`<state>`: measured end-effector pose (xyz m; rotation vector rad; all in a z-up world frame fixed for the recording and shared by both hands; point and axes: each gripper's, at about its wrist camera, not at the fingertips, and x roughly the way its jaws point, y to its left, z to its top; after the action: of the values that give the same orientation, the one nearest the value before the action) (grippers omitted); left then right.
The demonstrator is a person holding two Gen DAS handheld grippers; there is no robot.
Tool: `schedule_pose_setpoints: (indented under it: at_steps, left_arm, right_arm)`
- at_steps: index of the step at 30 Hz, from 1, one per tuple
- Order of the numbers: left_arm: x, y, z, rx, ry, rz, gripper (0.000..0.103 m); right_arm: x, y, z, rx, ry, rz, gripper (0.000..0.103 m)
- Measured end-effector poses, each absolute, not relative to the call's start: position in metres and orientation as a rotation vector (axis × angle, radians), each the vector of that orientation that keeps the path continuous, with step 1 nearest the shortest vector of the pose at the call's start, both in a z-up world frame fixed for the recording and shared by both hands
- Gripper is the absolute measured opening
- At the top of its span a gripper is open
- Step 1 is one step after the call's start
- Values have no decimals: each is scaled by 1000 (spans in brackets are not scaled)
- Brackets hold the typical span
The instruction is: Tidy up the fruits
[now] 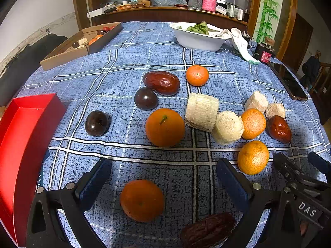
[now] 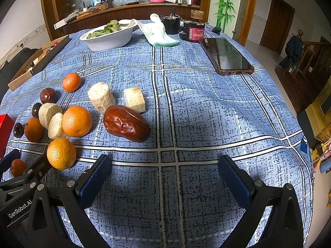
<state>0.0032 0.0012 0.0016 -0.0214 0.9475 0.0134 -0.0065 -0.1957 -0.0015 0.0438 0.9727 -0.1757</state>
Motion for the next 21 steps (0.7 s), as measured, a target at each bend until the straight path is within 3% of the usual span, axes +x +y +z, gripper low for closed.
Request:
schedule_pose_setpoints:
  at_steps: [21]
  left_arm:
    - [3, 3, 0, -14, 950, -9, 102]
  right_arm:
    - [-6, -196, -1, 44, 972, -175, 103]
